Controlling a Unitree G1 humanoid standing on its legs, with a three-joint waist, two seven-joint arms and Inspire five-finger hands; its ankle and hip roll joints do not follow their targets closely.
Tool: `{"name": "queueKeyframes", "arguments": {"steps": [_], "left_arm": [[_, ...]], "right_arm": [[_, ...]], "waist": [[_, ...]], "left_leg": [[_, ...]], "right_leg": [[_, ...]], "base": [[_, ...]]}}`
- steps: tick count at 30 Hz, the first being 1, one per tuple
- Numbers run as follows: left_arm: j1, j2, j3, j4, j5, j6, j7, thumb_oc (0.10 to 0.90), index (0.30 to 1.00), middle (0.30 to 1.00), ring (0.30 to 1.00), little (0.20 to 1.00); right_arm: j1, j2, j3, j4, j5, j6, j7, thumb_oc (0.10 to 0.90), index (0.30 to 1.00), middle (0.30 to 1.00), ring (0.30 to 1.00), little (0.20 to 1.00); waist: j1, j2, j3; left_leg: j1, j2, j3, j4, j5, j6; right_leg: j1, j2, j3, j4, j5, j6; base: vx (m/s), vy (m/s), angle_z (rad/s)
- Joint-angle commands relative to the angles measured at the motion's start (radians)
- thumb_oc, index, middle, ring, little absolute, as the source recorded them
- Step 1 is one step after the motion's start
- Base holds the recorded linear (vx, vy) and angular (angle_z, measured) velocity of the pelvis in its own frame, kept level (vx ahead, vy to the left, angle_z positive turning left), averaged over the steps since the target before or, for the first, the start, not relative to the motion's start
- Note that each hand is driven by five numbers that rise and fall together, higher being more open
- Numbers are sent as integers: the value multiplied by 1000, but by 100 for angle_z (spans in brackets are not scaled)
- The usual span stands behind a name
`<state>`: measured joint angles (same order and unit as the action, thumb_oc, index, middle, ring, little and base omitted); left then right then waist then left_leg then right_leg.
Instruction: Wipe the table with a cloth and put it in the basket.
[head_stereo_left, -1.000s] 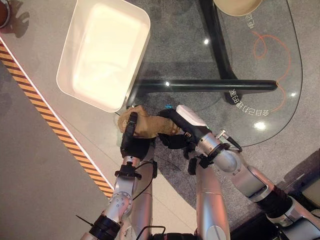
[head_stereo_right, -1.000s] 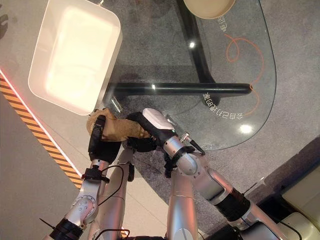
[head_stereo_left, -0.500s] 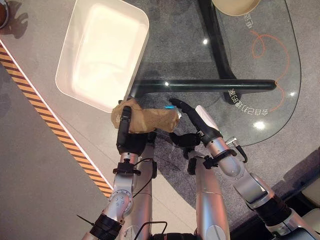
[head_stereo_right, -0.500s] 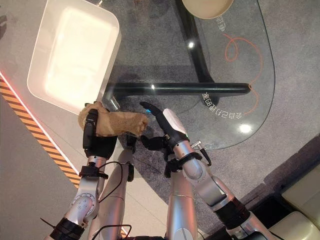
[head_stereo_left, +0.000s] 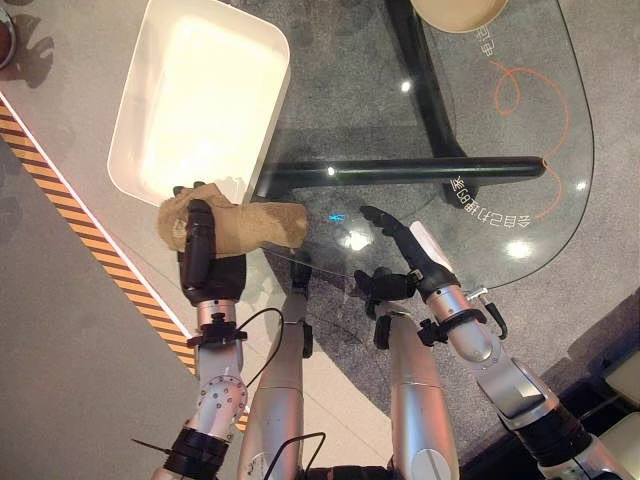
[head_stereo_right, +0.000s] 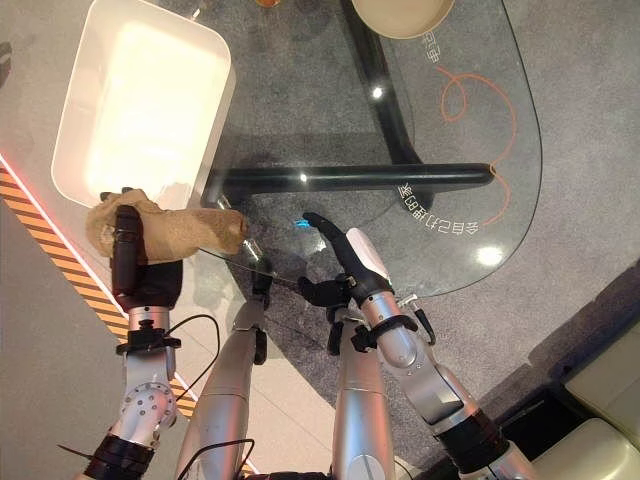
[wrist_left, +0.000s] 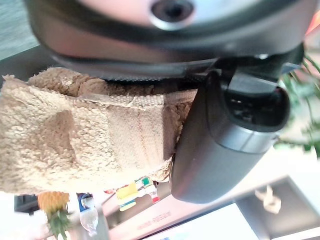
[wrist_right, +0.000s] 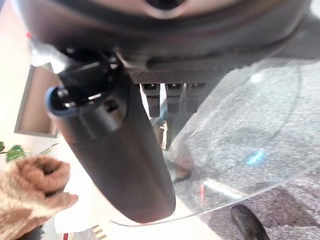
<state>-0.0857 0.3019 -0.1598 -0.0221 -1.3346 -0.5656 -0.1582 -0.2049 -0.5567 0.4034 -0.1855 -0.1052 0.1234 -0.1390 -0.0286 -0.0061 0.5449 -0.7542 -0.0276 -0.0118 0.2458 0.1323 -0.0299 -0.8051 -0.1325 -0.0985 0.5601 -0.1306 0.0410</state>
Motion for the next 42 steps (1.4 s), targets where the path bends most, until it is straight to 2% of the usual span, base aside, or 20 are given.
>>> {"name": "queueKeyframes", "arguments": {"steps": [1, 6, 8, 10, 12, 13, 16, 18, 20, 22, 24, 25, 26, 27, 34, 37, 38, 42], "left_arm": [[19, 56, 102, -211, 307, -97, 110, 100, 300, 300, 300, 200], [10, 99, 179, -208, 486, -78, 248, 100, 300, 300, 300, 200], [1, 129, 201, -206, 623, -66, 356, 100, 300, 300, 300, 200], [-14, 166, 223, -193, 835, -53, 532, 100, 300, 300, 300, 200], [-37, 216, 239, -162, 1049, -5, 708, 100, 300, 300, 300, 200], [-57, 261, 251, -127, 1155, 44, 805, 100, 300, 300, 300, 200], [-91, 332, 267, -54, 1259, 113, 894, 100, 300, 300, 300, 200], [-118, 383, 268, -13, 1260, 152, 935, 100, 300, 300, 300, 200], [-134, 396, 264, 11, 1261, 160, 953, 100, 300, 300, 300, 200], [-157, 421, 254, 43, 1309, 196, 995, 100, 300, 300, 300, 200], [-182, 453, 231, 74, 1384, 264, 1037, 100, 300, 300, 300, 200], [-206, 467, 231, 86, 1410, 287, 1053, 100, 300, 300, 300, 200], [-202, 471, 224, 93, 1420, 298, 1061, 100, 300, 300, 300, 200], [-223, 490, 221, 110, 1430, 326, 1077, 100, 300, 300, 300, 200], [-317, 539, 174, 200, 1406, 383, 1112, 100, 300, 300, 300, 200], [-352, 537, 149, 236, 1397, 383, 1098, 100, 300, 300, 300, 200], [-378, 537, 138, 255, 1412, 395, 1090, 100, 300, 300, 300, 200], [-434, 542, 93, 300, 1411, 433, 1075, 100, 300, 300, 300, 200]], "right_arm": [[42, -54, -43, -137, 26, -21, 30, 800, 900, 900, 900, 900], [69, -63, -48, -121, 10, 7, 79, 800, 900, 900, 900, 900], [74, -75, -43, -123, 5, 32, 102, 800, 900, 900, 900, 900], [70, -85, -32, -115, 6, 57, 112, 800, 900, 900, 900, 900], [55, -95, -18, -101, 14, 78, 118, 800, 900, 900, 900, 900], [43, -109, -13, -92, 27, 95, 127, 800, 900, 900, 900, 900], [28, -129, -2, -78, 52, 119, 129, 800, 900, 900, 900, 900], [22, -150, 10, -76, 81, 137, 131, 800, 900, 900, 900, 900], [19, -157, 16, -75, 83, 143, 133, 800, 900, 900, 900, 900], [15, -164, 29, -75, 90, 164, 137, 800, 900, 900, 900, 900], [16, -176, 53, -71, 105, 181, 137, 800, 900, 900, 900, 900], [0, -180, 54, -71, 109, 190, 137, 800, 900, 900, 900, 900], [8, -180, 61, -69, 109, 194, 137, 800, 900, 900, 900, 900], [0, -188, 69, -65, 111, 198, 134, 800, 900, 900, 900, 900], [-17, -205, 93, -54, 141, 243, 148, 800, 900, 900, 900, 900], [-22, -202, 115, -43, 156, 278, 183, 800, 900, 900, 900, 900], [-32, -199, 126, -34, 148, 291, 210, 800, 900, 900, 900, 900], [-42, -191, 160, -9, 232, 312, 209, 800, 900, 900, 900, 900]], "waist": [[16, 41, -25], [15, 54, -25], [13, 56, -25], [13, 58, -25], [12, 59, -25], [9, 59, -25], [5, 57, -25], [0, 55, -25], [-3, 54, -25], [-7, 52, -25], [-11, 47, -25], [-16, 42, -25], [-14, 42, -25], [-17, 36, -25], [-34, 3, -25], [-38, -10, -25], [-41, -17, -25], [-44, -34, -25]], "left_leg": [[-9, -67, 82, 152, -160, 64], [-24, -63, 88, 164, -160, 61], [-31, -61, 93, 171, -162, 60], [-38, -59, 97, 176, -162, 58], [-45, -57, 101, 182, -164, 57], [-51, -55, 105, 189, -165, 55], [-64, -49, 113, 198, -166, 53], [-78, -44, 120, 204, -166, 50], [-86, -41, 123, 207, -167, 49], [-99, -39, 127, 211, -167, 48], [-87, -34, 122, 226, -201, 42], [-122, -32, 135, 220, -172, 47], [-97, -31, 126, 229, -202, 42], [-115, -27, 132, 230, -197, 42], [-162, -19, 141, 235, -202, 38], [-168, -16, 145, 242, -215, 35], [-186, -14, 148, 236, -203, 35], [-204, -10, 145, 237, -208, 30]], "right_leg": [[24, 94, 19, -186, 136, -5], [8, 95, 27, -169, 122, -13], [-2, 97, 33, -160, 116, -16], [-10, 97, 37, -155, 113, -17], [-16, 97, 40, -150, 111, -19], [-22, 96, 42, -147, 109, -20], [-35, 93, 44, -143, 108, -20], [-47, 91, 45, -144, 110, -19], [-56, 90, 45, -144, 111, -18], [-69, 89, 45, -147, 114, -17], [-60, 95, 50, -136, 88, -11], [-93, 92, 46, -149, 118, -16], [-71, 96, 50, -137, 90, -11], [-87, 96, 48, -143, 99, -10], [-135, 102, 54, -159, 119, -1], [-142, 106, 56, -158, 116, 3], [-160, 106, 55, -164, 129, 5], [-177, 114, 50, -165, 133, 12]], "base": [[25, 92, -7], [23, 101, -4], [23, 112, -9], [18, 95, -4], [19, 103, -1], [16, 97, 1], [9, 71, -1], [2, 81, -2], [2, 75, -4], [33, 72, -7], [45, 67, -5], [21, 55, -5], [-8, 55, -5], [53, 60, -2], [16, 49, -2], [9, 22, -1], [0, 0, 0], [7, 6, -2]]}}
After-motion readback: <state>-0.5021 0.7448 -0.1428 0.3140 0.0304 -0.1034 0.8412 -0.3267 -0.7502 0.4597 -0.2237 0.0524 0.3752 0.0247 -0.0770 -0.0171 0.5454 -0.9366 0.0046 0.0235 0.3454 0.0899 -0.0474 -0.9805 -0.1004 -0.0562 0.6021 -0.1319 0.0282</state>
